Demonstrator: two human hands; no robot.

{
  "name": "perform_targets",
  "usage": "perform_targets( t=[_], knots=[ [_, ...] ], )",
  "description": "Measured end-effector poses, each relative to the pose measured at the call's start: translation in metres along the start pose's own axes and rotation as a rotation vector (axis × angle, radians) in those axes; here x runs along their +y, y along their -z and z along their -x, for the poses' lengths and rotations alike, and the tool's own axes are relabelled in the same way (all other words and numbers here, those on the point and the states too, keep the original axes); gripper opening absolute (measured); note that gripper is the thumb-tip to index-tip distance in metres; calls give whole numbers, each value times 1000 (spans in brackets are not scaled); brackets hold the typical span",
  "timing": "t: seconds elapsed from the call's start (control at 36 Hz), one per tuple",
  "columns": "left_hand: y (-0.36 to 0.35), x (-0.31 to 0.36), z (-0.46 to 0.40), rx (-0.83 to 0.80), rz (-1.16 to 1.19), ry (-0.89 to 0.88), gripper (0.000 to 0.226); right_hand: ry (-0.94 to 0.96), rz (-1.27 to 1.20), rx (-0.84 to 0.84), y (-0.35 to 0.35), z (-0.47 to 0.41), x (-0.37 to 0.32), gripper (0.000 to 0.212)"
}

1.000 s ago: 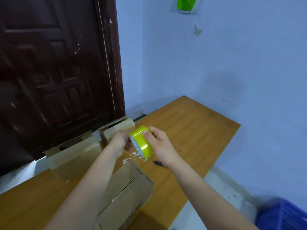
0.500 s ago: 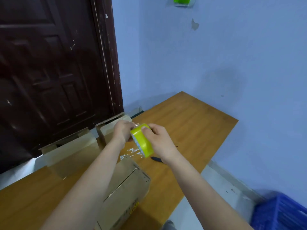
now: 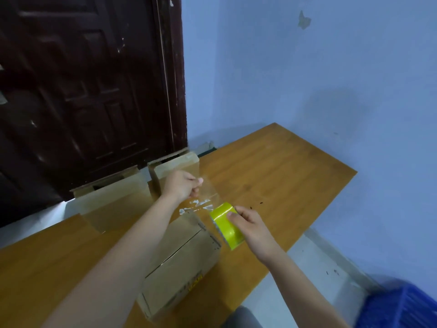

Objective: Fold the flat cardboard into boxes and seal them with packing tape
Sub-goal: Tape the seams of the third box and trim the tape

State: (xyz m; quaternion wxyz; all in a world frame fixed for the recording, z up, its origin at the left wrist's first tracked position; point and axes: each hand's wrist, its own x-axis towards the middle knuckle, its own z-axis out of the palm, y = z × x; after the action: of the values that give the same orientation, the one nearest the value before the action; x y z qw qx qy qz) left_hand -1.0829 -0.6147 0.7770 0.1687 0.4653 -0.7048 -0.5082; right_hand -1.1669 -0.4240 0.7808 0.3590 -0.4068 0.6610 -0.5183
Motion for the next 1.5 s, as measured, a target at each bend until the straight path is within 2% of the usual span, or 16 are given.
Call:
perform_targets(
  t=[0.14, 0.22, 0.33, 0.47, 0.53, 0.56, 0.58, 0.67, 0.75, 0.89, 0.97, 1.03, 1.11, 1.22, 1.33, 1.5],
  knots=[
    [-12, -14, -1, 111, -56, 54, 36, -78, 25, -39, 4, -5, 3, 52],
    [-10, -23, -5, 208, -9, 129, 32, -182, 156, -99, 10, -7, 6, 40],
    [-14, -27, -3, 182, -92, 129, 31, -355, 251, -147, 12, -12, 13, 32],
    [-18, -44, -1, 212, -142, 158, 29, -401, 486, -311, 19, -20, 13, 27],
    [-18, -48, -4, 193, -130, 163, 27, -406, 432, -337, 24, -19, 17, 29],
    [-18, -49, -5, 187, -117, 160, 27, -410, 385, -333, 26, -19, 17, 56],
    [-17, -50, -7, 184, -106, 158, 26, -384, 335, -326, 27, -18, 19, 43],
    [-16, -53, -8, 188, -111, 145, 24, -302, 204, -312, 27, -16, 24, 49],
    [-16, -53, -9, 206, -125, 124, 24, -287, 86, -339, 32, -11, 31, 72],
    [-17, -51, -15, 247, -62, 115, 24, -298, -17, -334, 42, -2, 33, 49],
    [-13, -49, -19, 250, -20, 109, 25, -369, -68, -312, 50, -3, 47, 18],
    [-13, -49, -21, 255, 13, 114, 29, -426, -77, -298, 53, -2, 51, 27],
    [-15, -51, -23, 264, 62, 134, 36, -359, -80, -285, 52, 3, 48, 11],
    [-18, -59, -22, 258, 58, 135, 18, -293, -18, -274, 41, 9, 45, 43],
    [-27, -69, -20, 301, 55, 164, 12, -282, 30, -275, 29, 10, 42, 61],
    [-39, -81, -20, 358, 38, 193, 11, -279, 138, -246, 21, 5, 41, 30]
  ],
)
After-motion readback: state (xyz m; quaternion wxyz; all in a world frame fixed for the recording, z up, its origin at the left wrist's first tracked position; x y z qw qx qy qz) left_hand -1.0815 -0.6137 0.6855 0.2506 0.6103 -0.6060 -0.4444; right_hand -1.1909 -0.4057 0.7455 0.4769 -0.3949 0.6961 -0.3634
